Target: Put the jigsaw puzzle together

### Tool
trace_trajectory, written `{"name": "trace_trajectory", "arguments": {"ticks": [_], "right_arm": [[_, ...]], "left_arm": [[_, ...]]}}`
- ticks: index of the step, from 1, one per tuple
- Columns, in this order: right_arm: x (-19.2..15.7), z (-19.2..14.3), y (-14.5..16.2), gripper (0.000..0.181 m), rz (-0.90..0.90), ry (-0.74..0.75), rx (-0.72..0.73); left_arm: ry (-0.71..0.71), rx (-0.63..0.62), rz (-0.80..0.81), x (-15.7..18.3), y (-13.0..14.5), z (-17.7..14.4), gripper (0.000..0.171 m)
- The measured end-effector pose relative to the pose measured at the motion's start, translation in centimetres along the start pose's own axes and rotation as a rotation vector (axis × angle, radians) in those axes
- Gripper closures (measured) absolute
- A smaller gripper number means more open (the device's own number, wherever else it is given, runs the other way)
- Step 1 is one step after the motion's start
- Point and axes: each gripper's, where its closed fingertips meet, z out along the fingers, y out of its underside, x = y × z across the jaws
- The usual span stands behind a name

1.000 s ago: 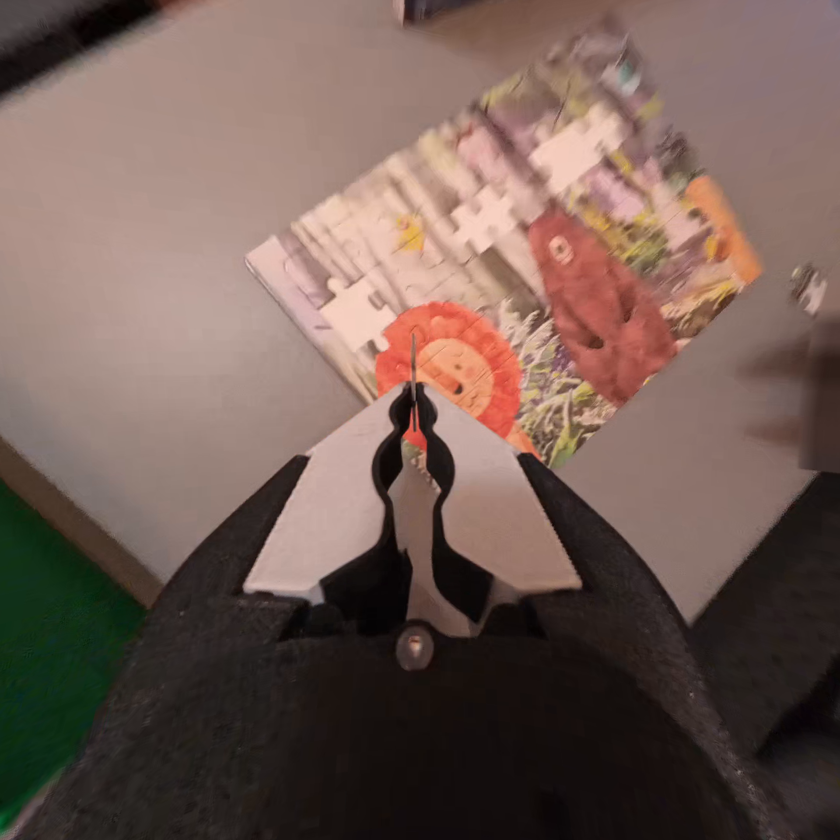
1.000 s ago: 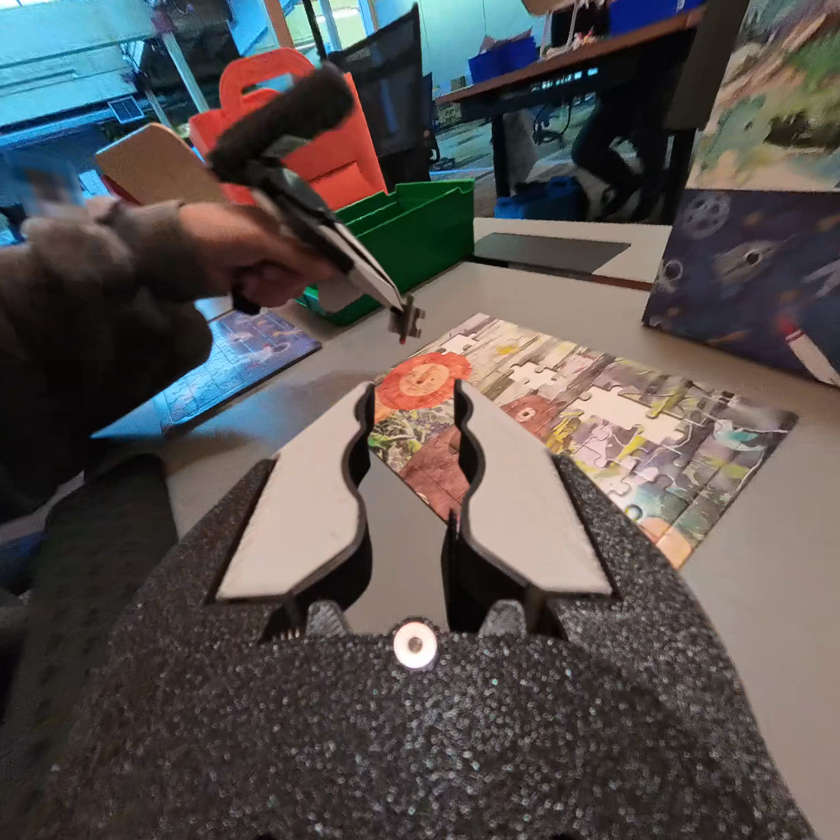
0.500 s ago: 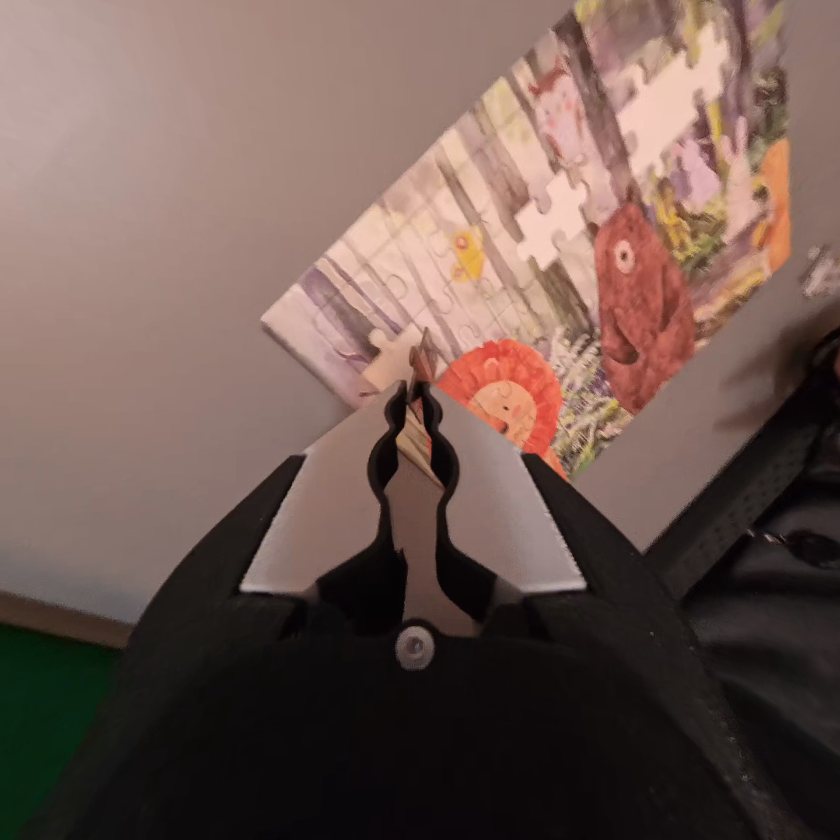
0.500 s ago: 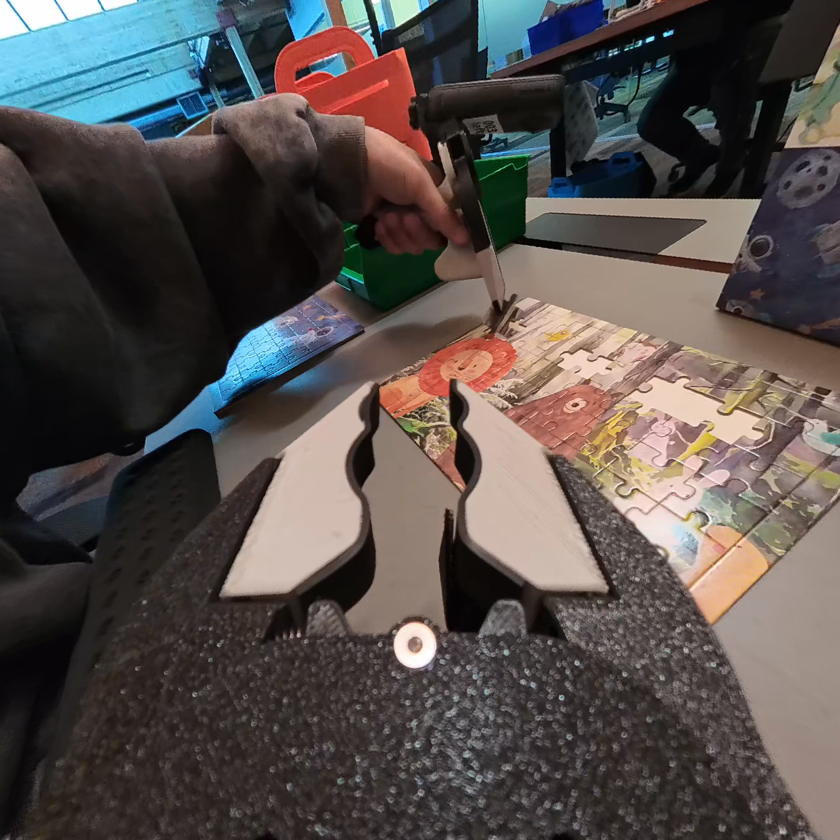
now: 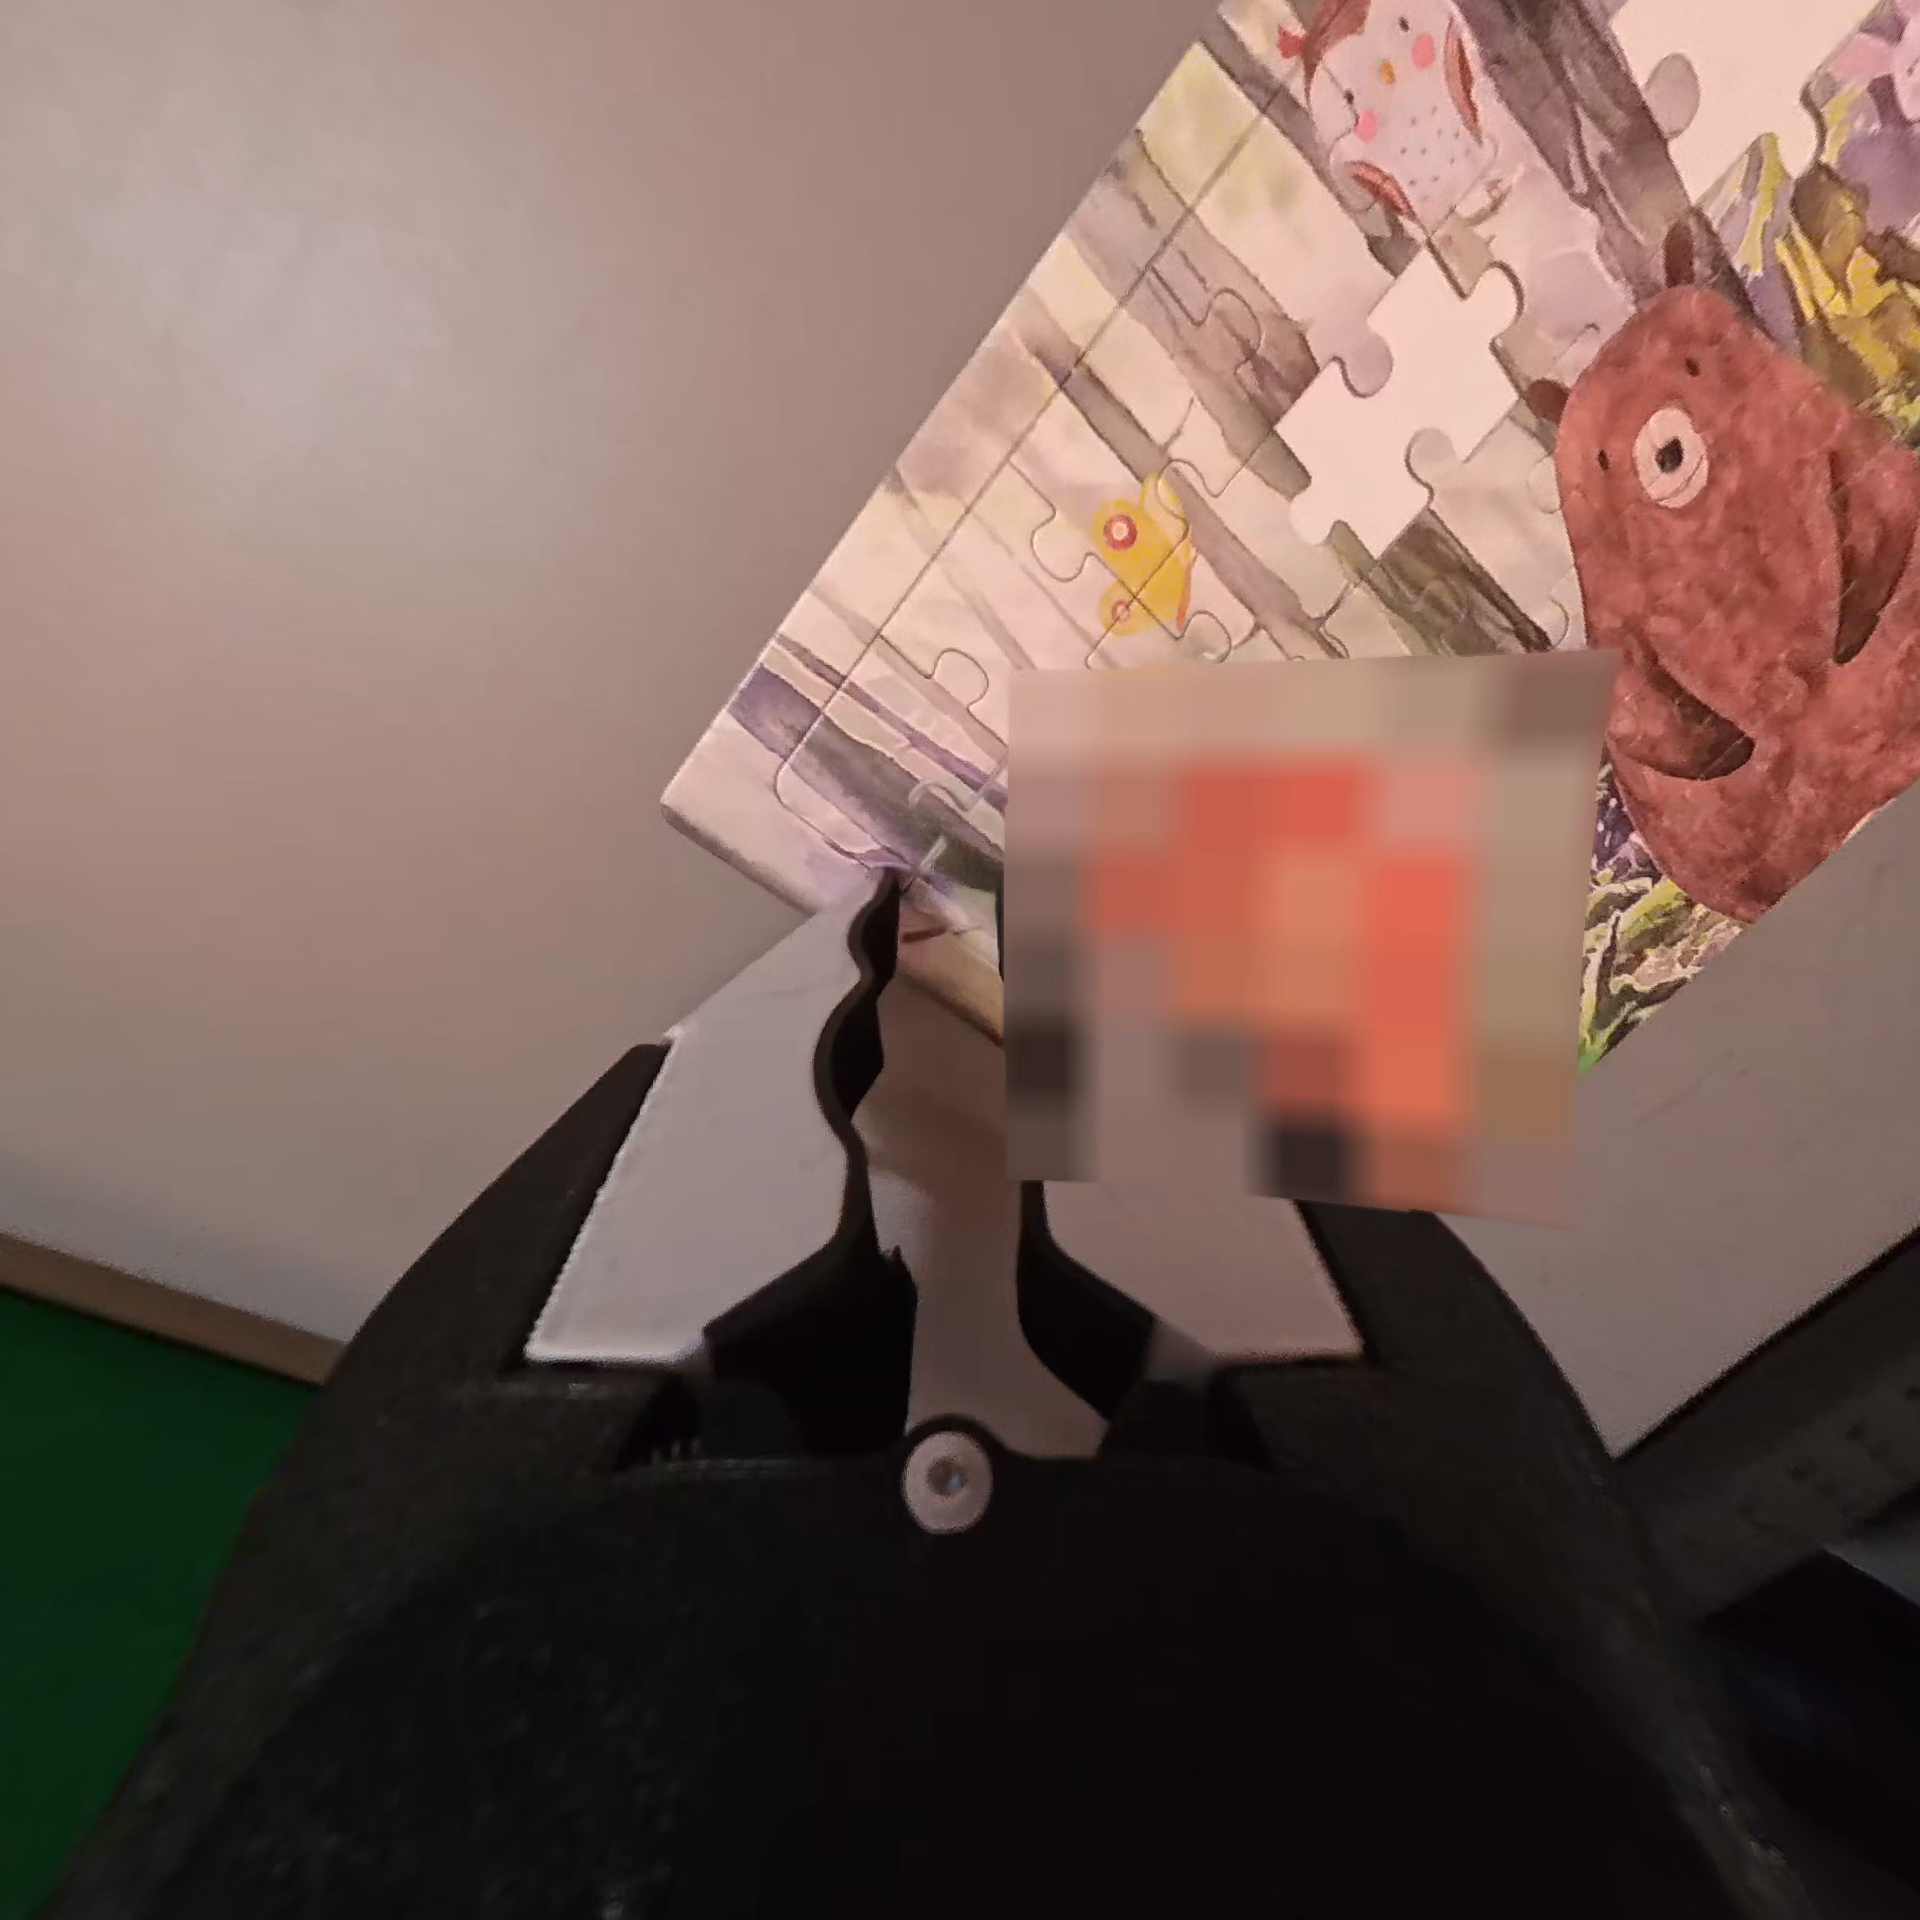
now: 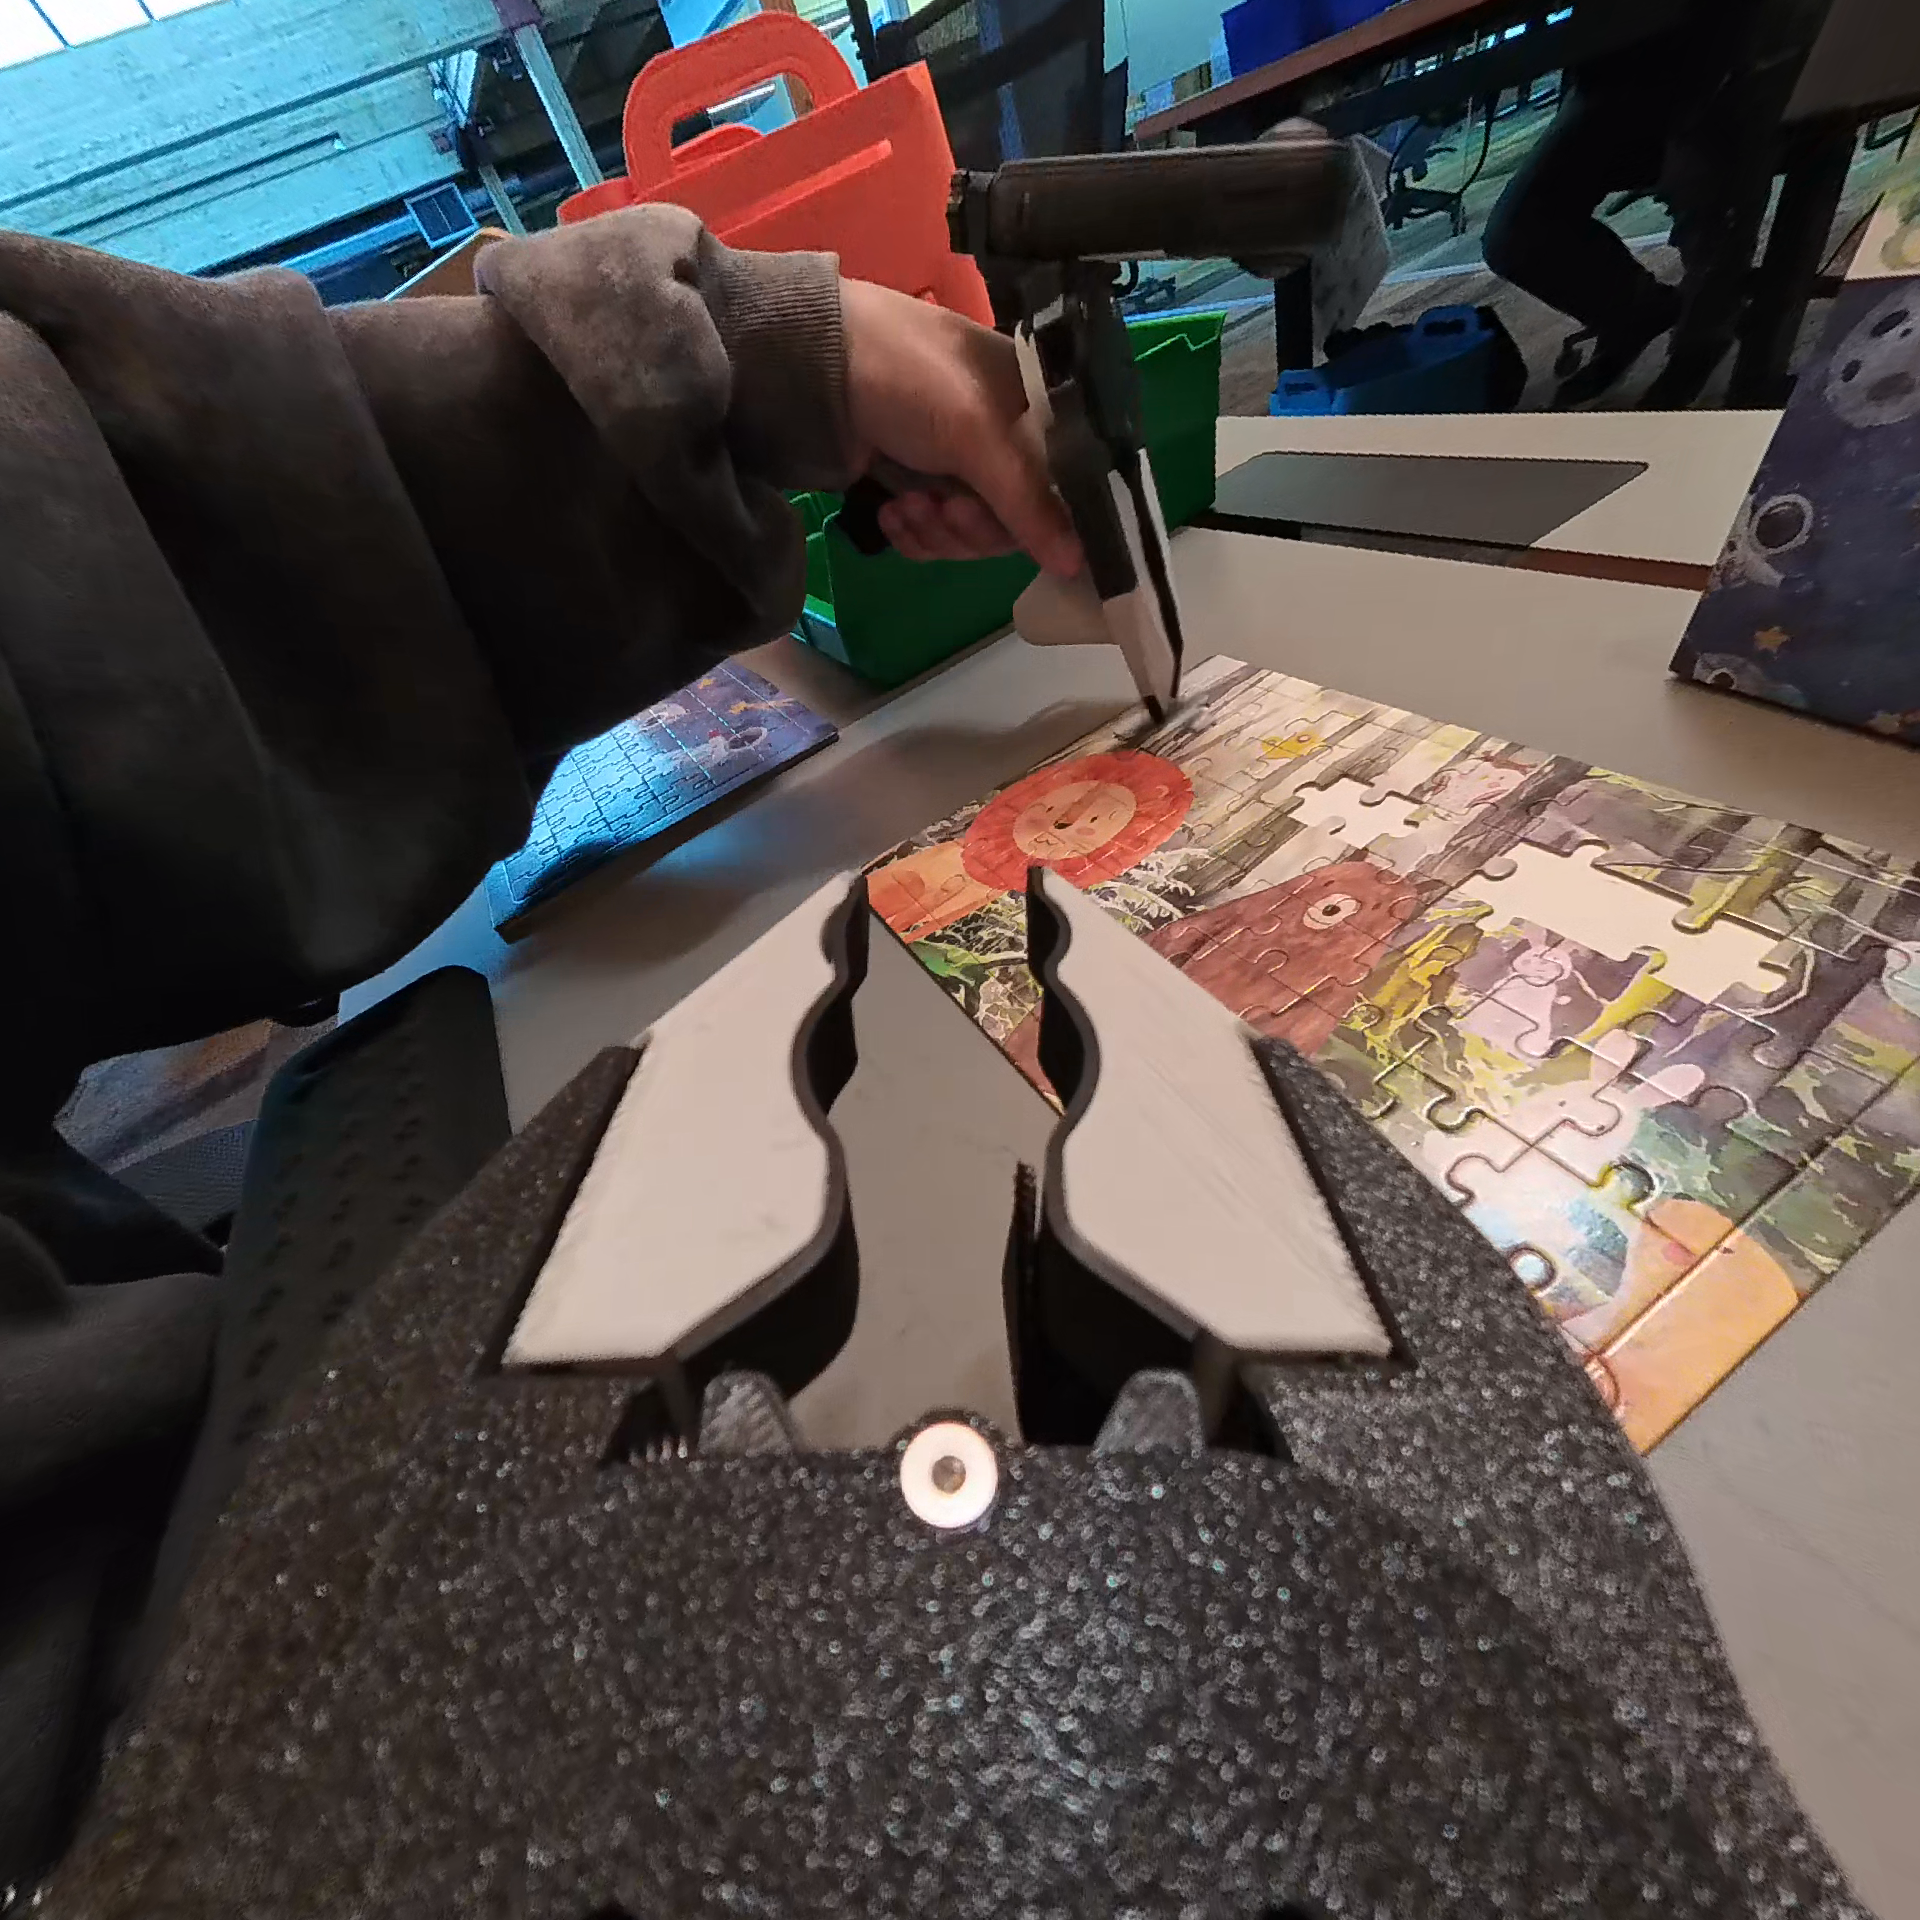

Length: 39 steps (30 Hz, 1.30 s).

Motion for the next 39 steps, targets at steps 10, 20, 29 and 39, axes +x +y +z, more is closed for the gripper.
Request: {"name": "trace_trajectory", "arguments": {"ticks": [10,20,29,39], "right_arm": [[-0.2,0.2,0.4,0.151,-0.012,-0.003,-0.021],[-0.2,0.3,0.7,0.153,-0.020,-0.001,-0.039],[1.7,-1.8,-1.2,0.160,-0.099,0.124,0.025],[11.8,-22.4,2.8,0.141,-0.153,0.631,-0.479]], "left_arm": [[-0.136,0.094,0.099,0.1,-0.8,-1.3,0.171],[-0.166,0.123,0.152,2.1,-0.9,-0.5,0.171],[-0.218,0.293,0.099,4.6,-1.7,-2.8,0.170],[-0.046,0.892,-0.031,24.4,1.7,-3.7,0.145]]}}
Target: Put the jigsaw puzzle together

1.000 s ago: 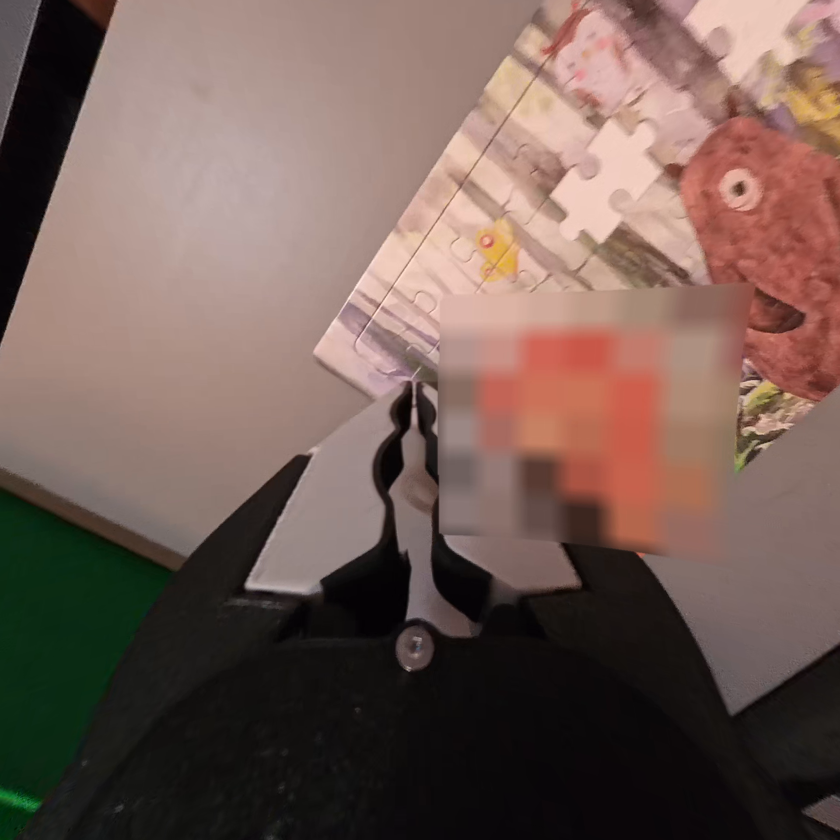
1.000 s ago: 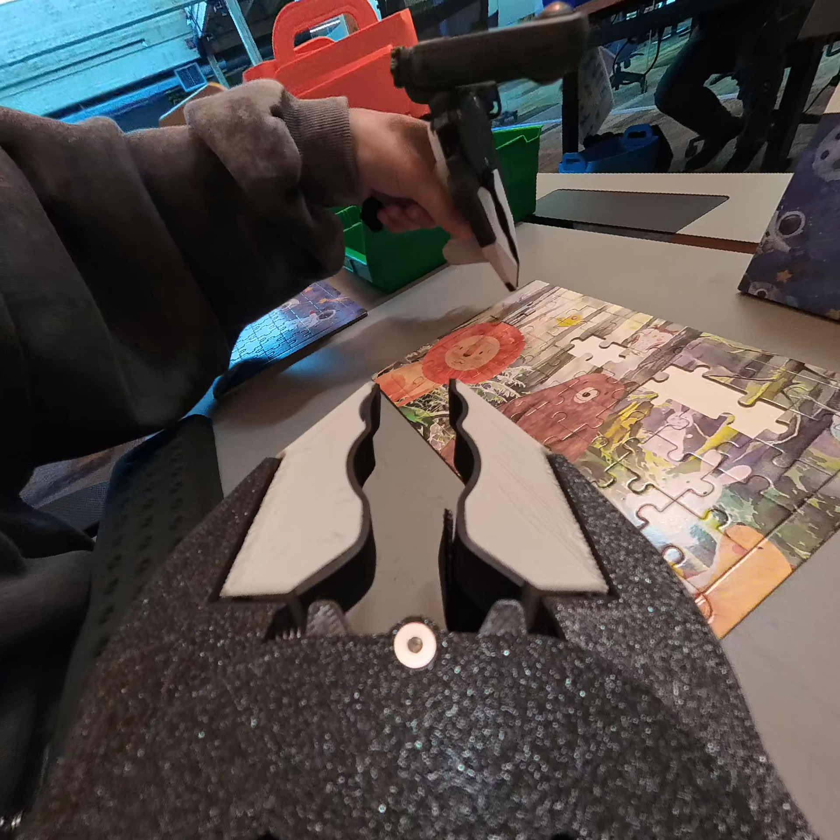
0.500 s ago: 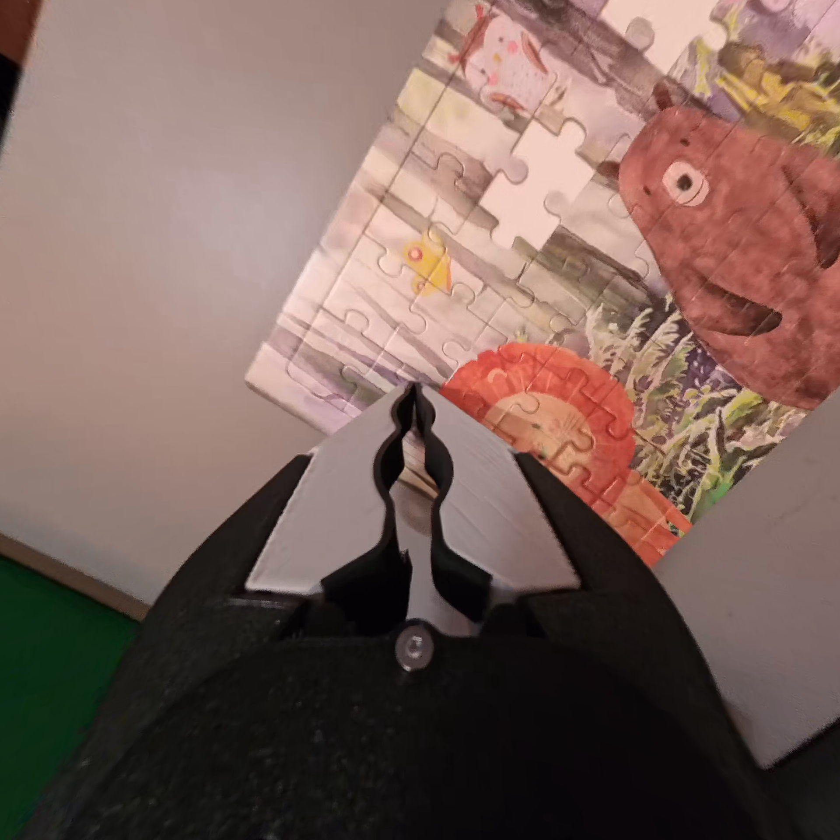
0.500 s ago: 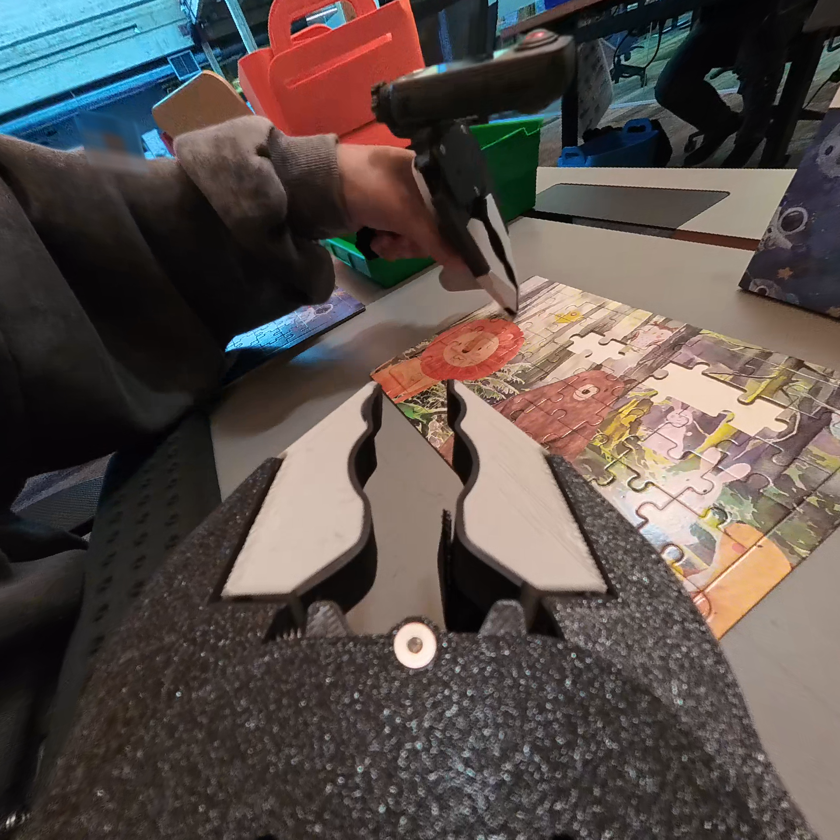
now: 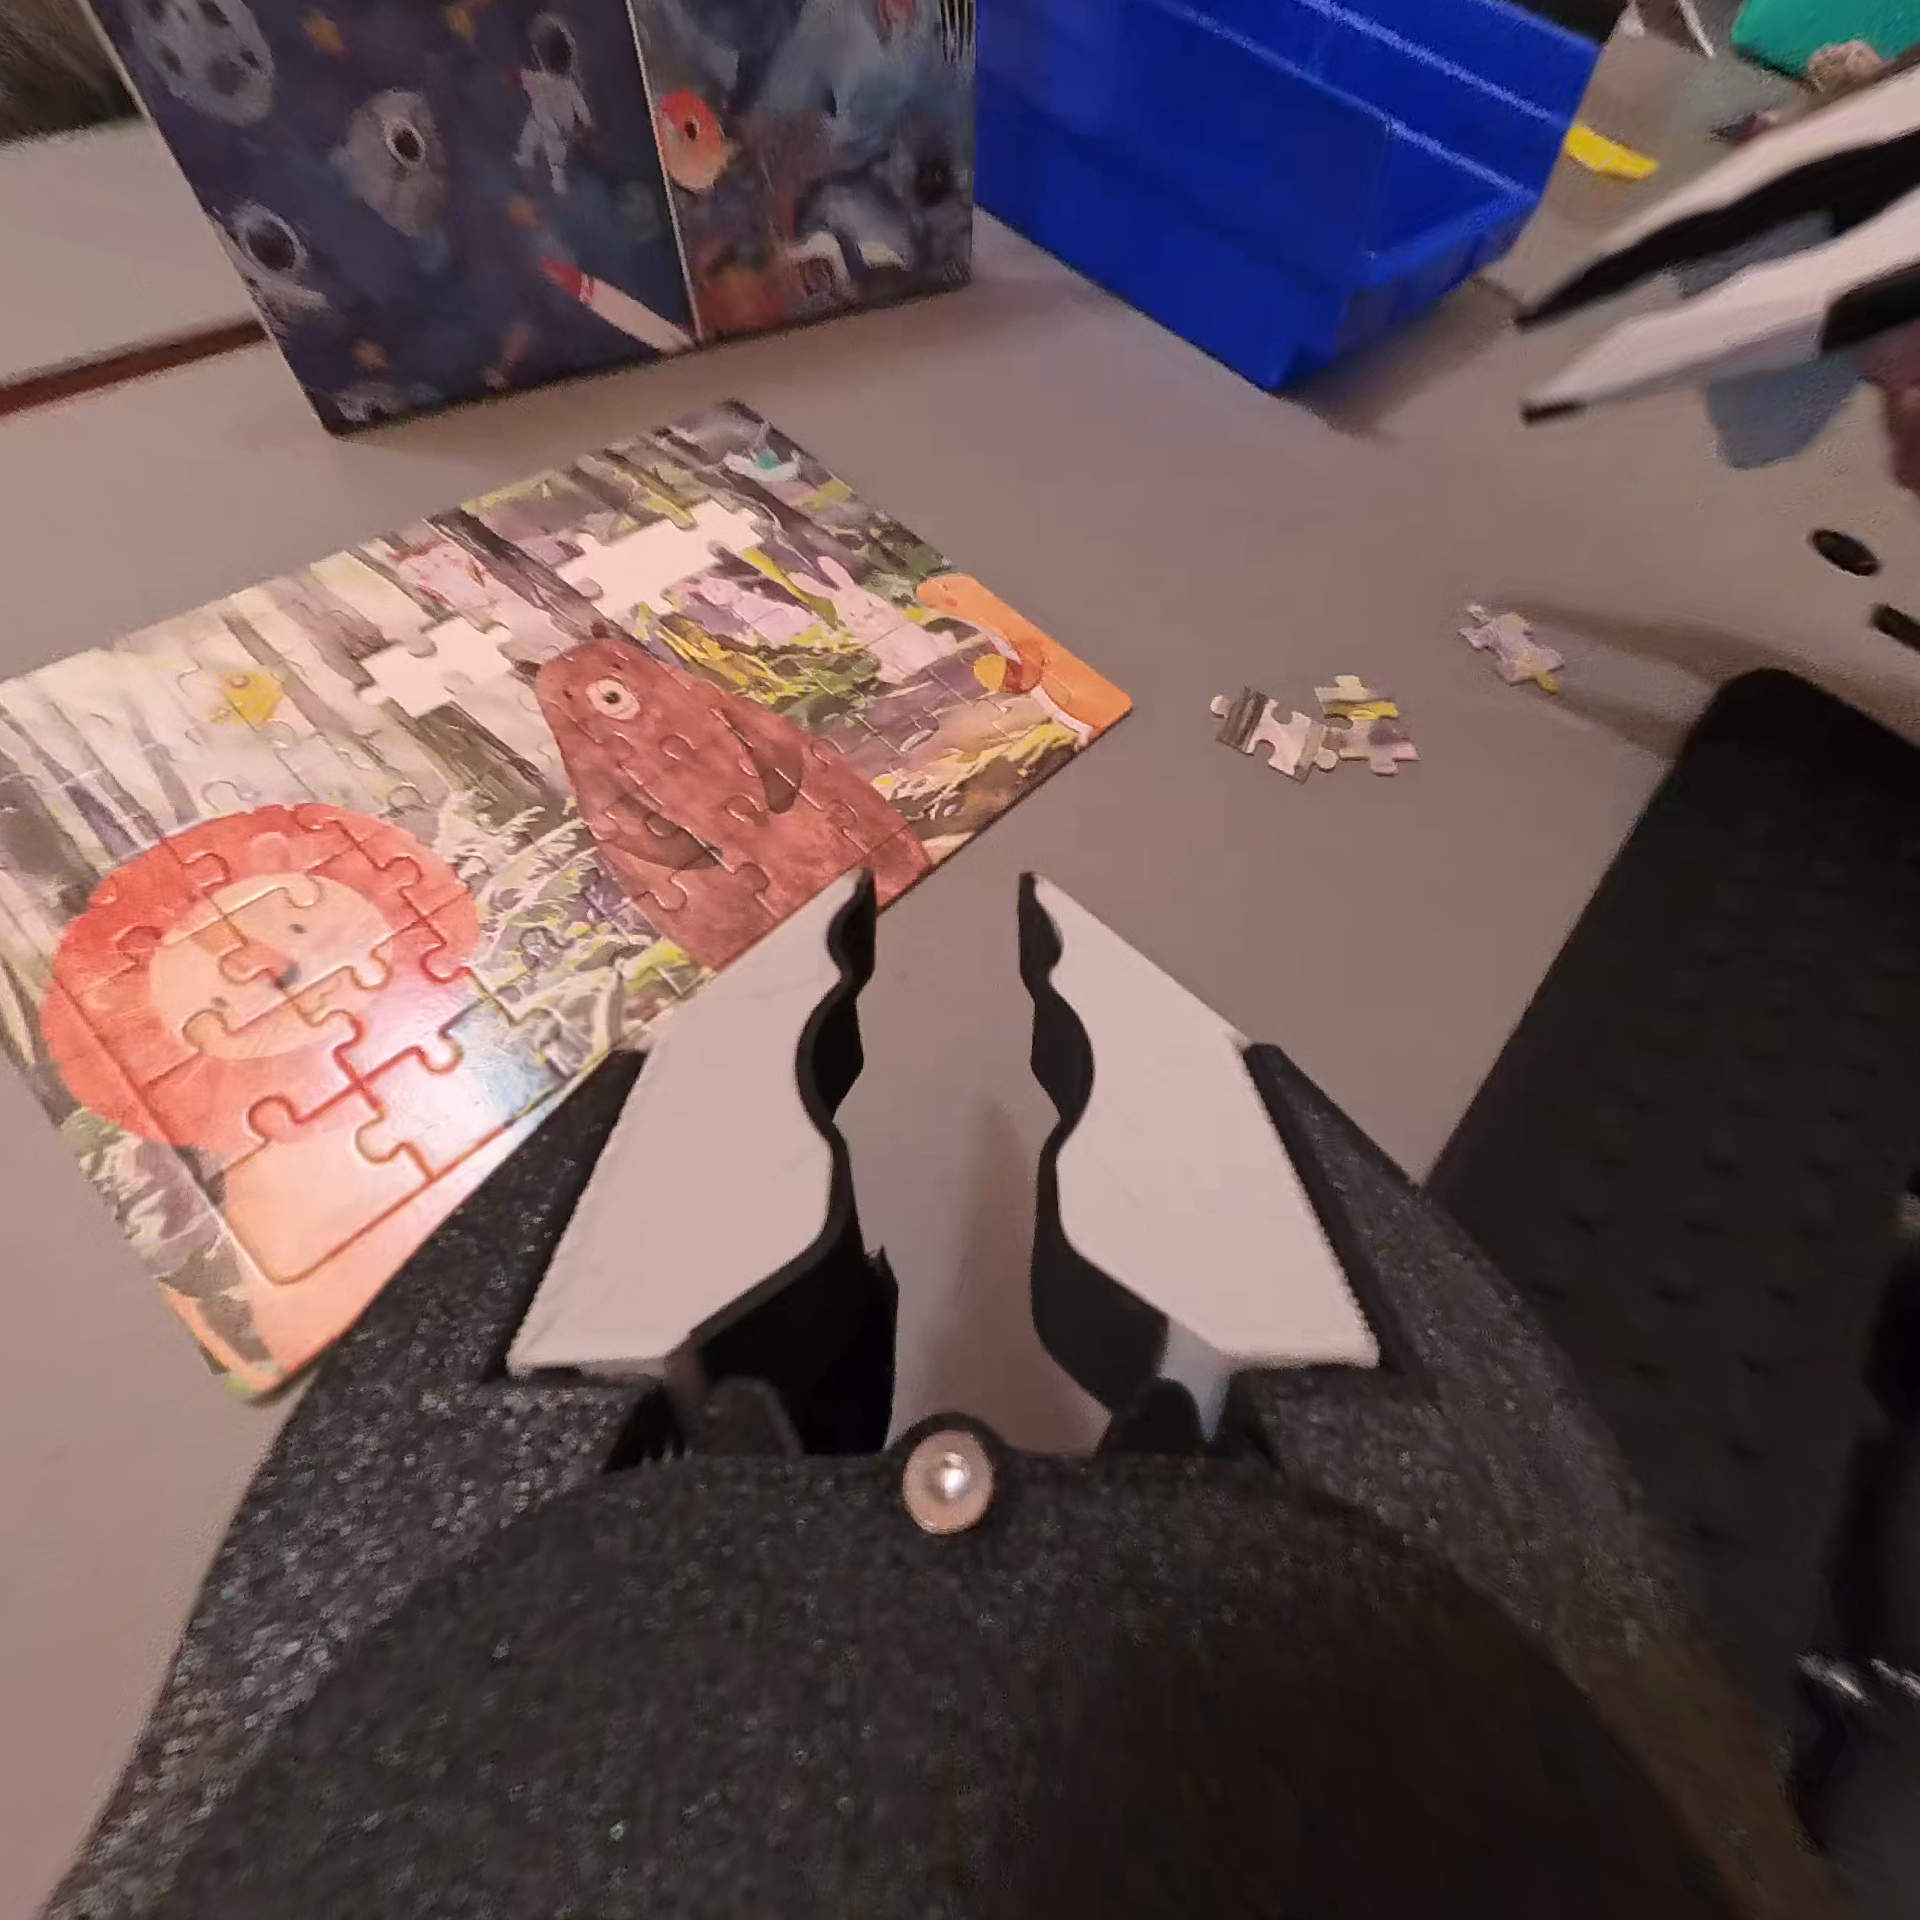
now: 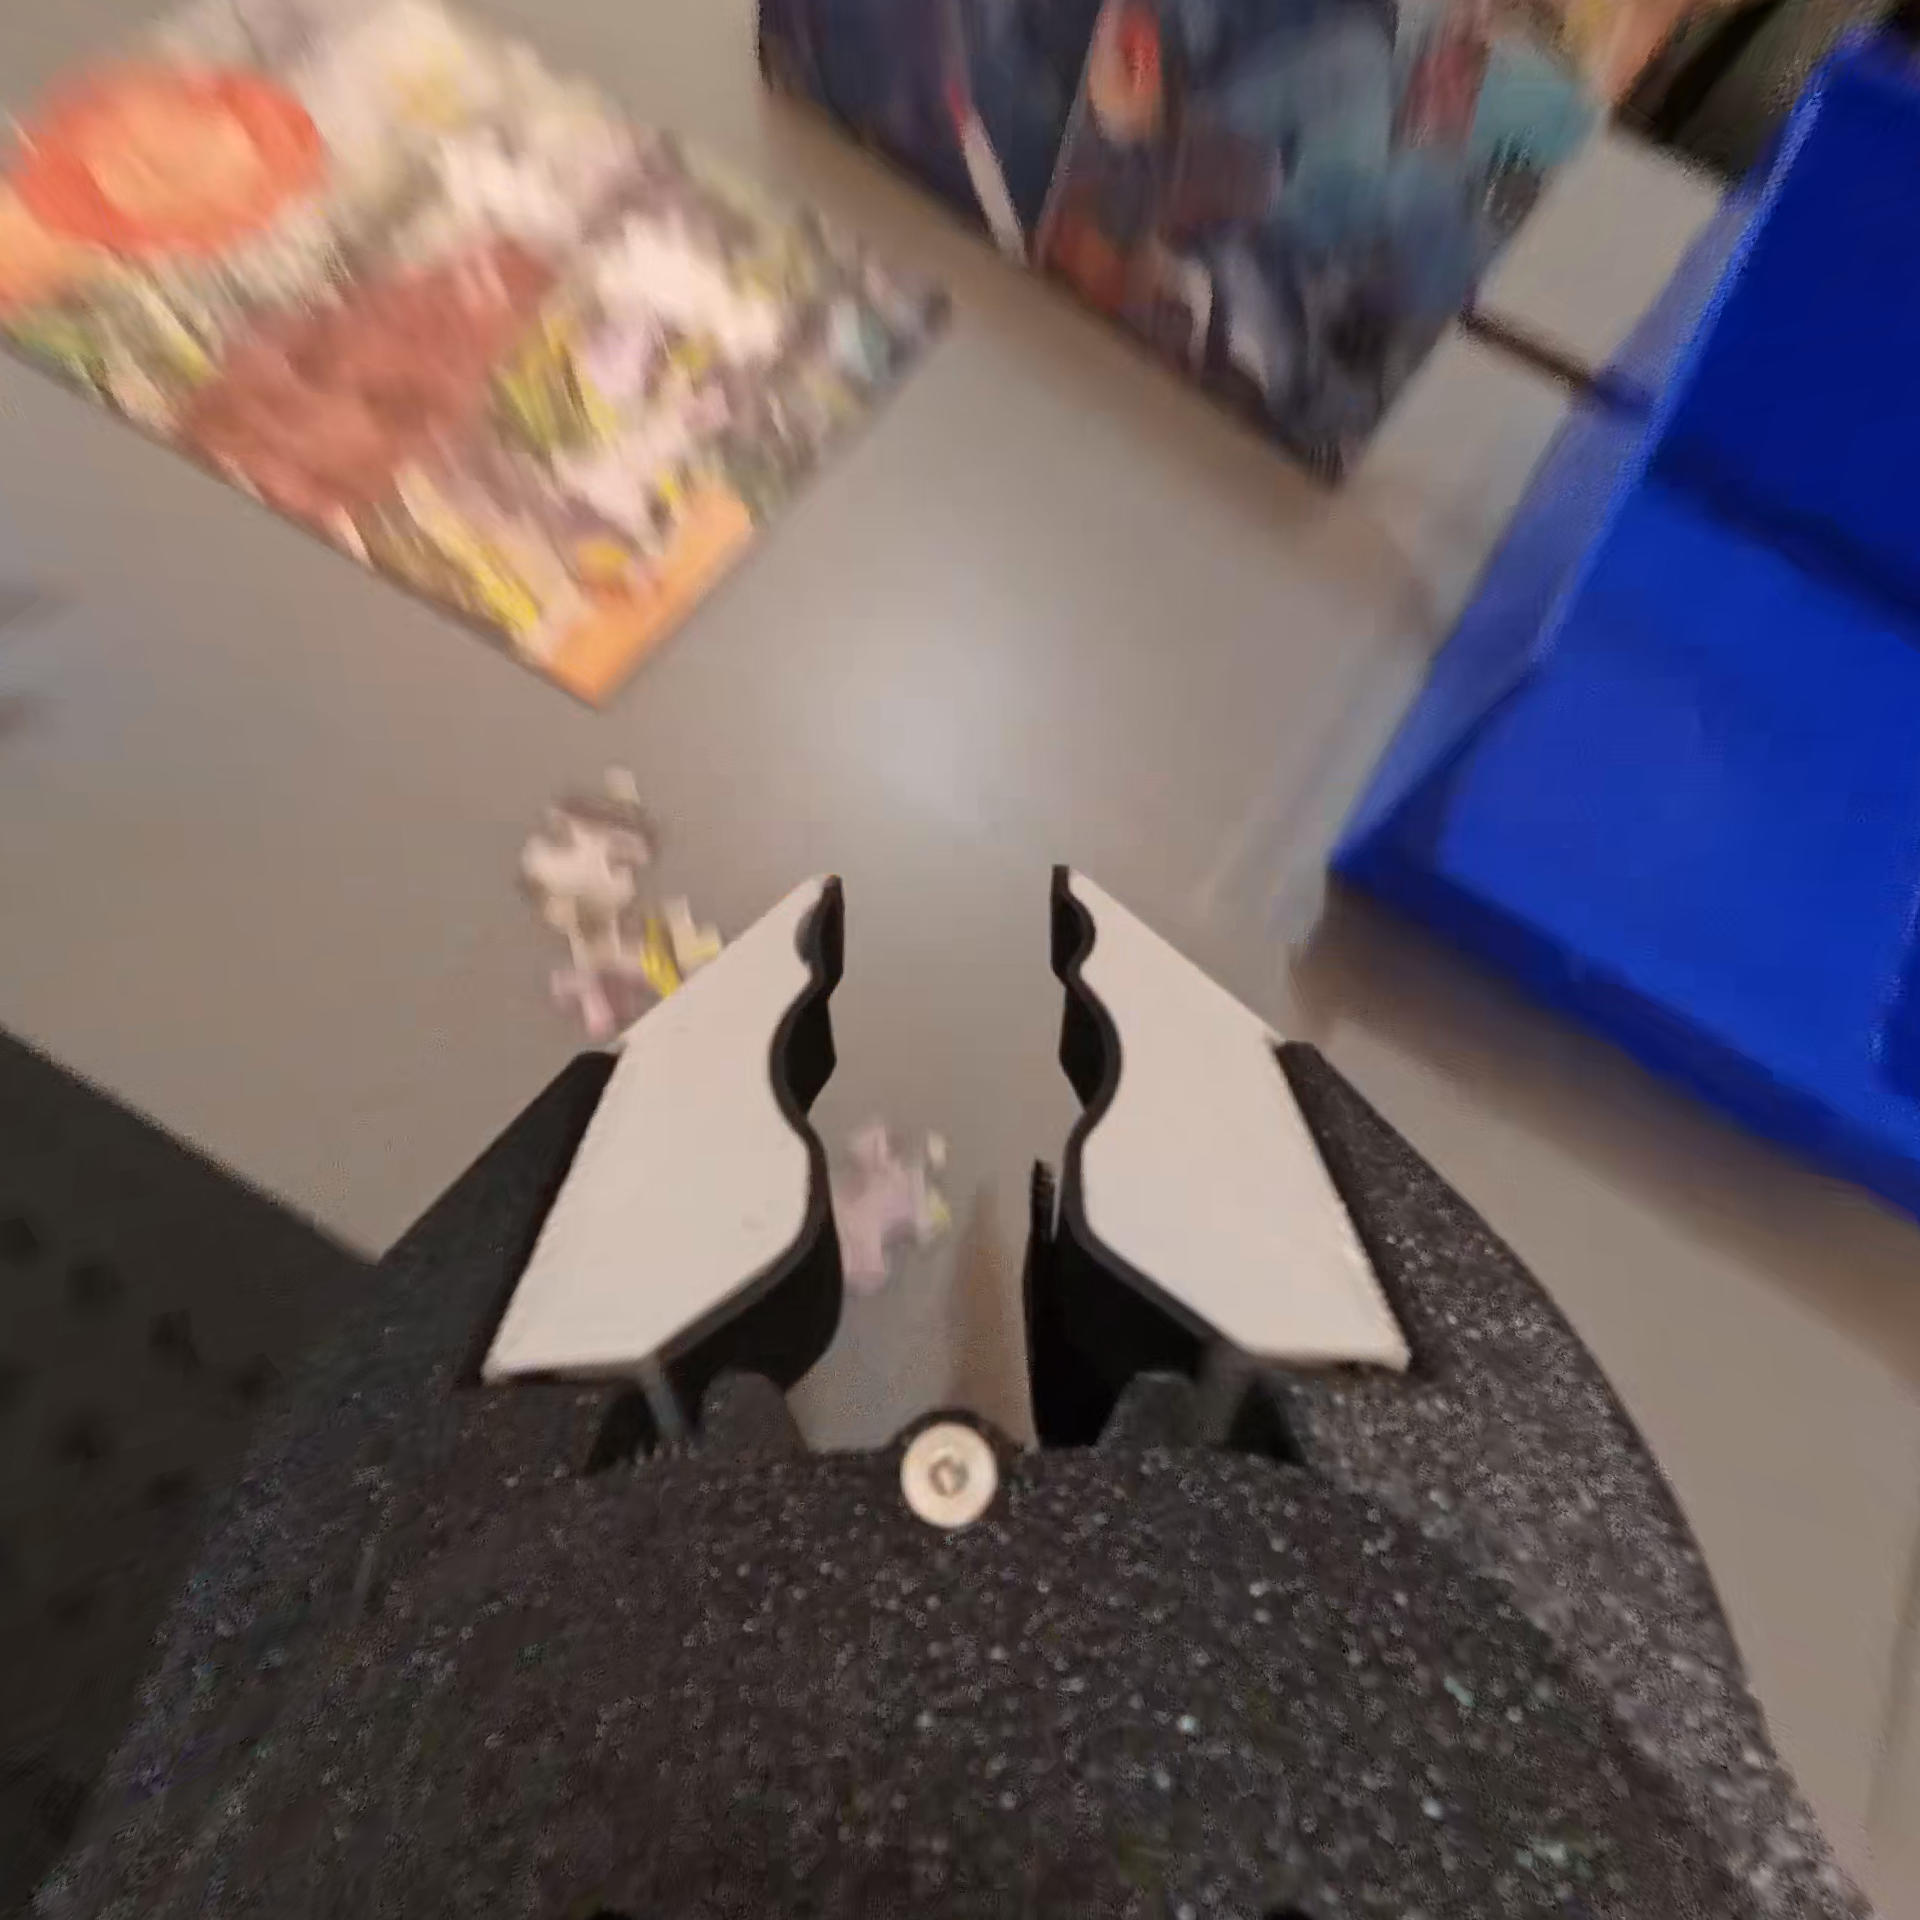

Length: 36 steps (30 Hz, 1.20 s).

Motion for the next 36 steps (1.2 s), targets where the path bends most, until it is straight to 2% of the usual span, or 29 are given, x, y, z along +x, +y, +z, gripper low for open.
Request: {"name": "trace_trajectory", "arguments": {"ticks": [5,9,12,15,18,22,24,26,30,34,36], "right_arm": [[-1.2,-1.3,7.4,0.143,0.038,-0.051,-0.243],[-1.8,-1.0,10.6,0.143,0.182,-0.066,-0.373],[-2.2,-0.7,10.5,0.151,0.270,0.030,-0.386],[-3.0,0.1,10.9,0.146,0.340,0.062,-0.406],[-2.5,0.6,10.2,0.145,0.420,0.110,-0.367],[-1.8,0.4,10.2,0.144,0.475,0.214,-0.395],[-1.9,0.3,10.0,0.139,0.539,0.240,-0.379],[-2.0,0.4,10.7,0.126,0.578,0.263,-0.401],[-1.7,0.5,10.7,0.133,0.571,0.313,-0.389],[-2.5,0.9,10.1,0.152,0.492,0.263,-0.357],[-2.6,1.0,10.1,0.154,0.455,0.252,-0.346]], "left_arm": [[-0.161,0.156,0.176,-0.7,-0.6,-0.7,0.145],[-0.118,0.226,0.182,-0.3,-0.5,-1.5,0.148],[-0.116,0.220,0.205,-0.2,-0.3,-1.4,0.148],[-0.092,0.181,0.238,0.5,0.5,-0.9,0.148],[-0.062,0.158,0.282,1.5,1.1,-0.5,0.148],[-0.069,0.155,0.324,1.9,1.3,-0.5,0.148],[-0.066,0.163,0.311,1.8,1.2,-0.6,0.148],[-0.058,0.164,0.286,1.6,1.2,-0.6,0.148],[-0.032,0.154,0.250,1.7,1.4,-0.5,0.148],[-0.033,0.156,0.257,1.7,1.4,-0.5,0.148],[-0.033,0.154,0.252,1.7,1.4,-0.5,0.148]]}}
